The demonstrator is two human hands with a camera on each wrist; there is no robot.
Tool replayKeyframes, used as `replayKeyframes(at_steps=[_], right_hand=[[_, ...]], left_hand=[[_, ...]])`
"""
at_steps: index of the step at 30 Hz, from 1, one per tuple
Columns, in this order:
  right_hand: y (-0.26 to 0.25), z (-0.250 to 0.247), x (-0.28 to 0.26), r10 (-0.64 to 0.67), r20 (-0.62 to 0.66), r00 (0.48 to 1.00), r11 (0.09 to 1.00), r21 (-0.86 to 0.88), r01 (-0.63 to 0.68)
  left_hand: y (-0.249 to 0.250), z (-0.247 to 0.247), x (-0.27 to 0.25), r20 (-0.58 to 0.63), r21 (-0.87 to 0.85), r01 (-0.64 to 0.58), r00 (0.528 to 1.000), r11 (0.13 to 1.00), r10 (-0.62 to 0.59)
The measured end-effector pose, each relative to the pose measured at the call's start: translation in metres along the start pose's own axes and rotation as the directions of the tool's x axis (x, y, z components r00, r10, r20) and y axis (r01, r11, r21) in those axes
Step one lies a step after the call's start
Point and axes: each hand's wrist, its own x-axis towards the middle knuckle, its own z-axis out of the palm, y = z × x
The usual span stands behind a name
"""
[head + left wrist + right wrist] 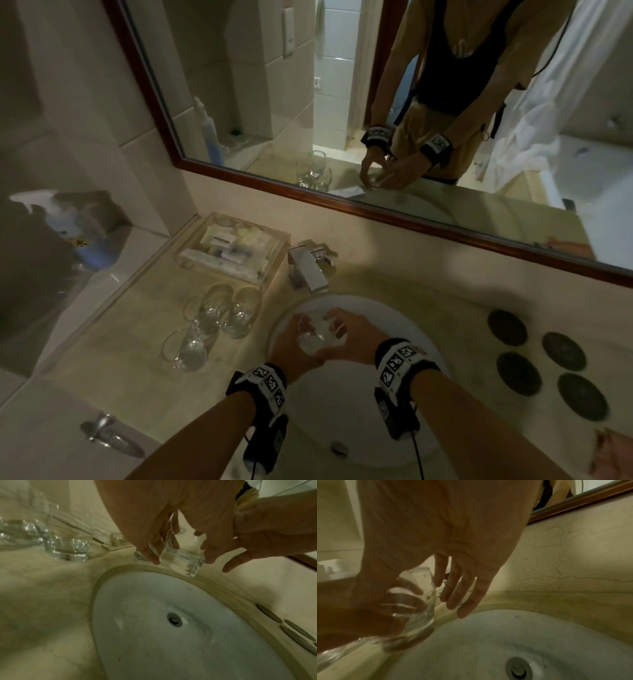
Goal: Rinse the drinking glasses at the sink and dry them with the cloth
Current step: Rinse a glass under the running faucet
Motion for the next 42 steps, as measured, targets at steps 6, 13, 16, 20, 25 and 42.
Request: replayKeyframes(at_steps=[6,13,16,20,25,42], right_hand=[[0.034,-0.026,0.048,0.101,-0.052,0.993,0.982,-0.157,-0.108],[0.026,-0.044,0.101,0.046,-0.285,0.958,0.994,-0.083,-0.073],[0.019,-0.050,0.120,-0.028,-0.212,0.977,0.975,-0.223,-0.020],[0.015,-0.055,0.141,-0.084,-0.224,0.971,0.971,-0.236,0.029],[0.019,-0.053,0.160,-0.075,-0.295,0.953,0.969,-0.249,-0.001],[0.027,-0.055,0.175,-0.063,-0.309,0.949,0.956,-0.291,-0.032]], left_hand=[[-0.035,0.011,0.030,-0.035,-0.075,0.047,0.998,0.996,-0.049],[-0.048,0.020,0.062,0.033,-0.089,0.052,0.998,0.995,-0.049],[-0.049,0.022,0.074,0.099,-0.115,0.072,0.993,0.991,-0.060],[-0.048,0.021,0.085,0.117,-0.113,0.077,0.991,0.991,-0.064],[-0.044,0.015,0.094,0.100,-0.090,0.062,0.994,0.994,-0.053],[-0.044,0.021,0.098,0.073,-0.193,0.052,0.997,0.980,-0.038]])
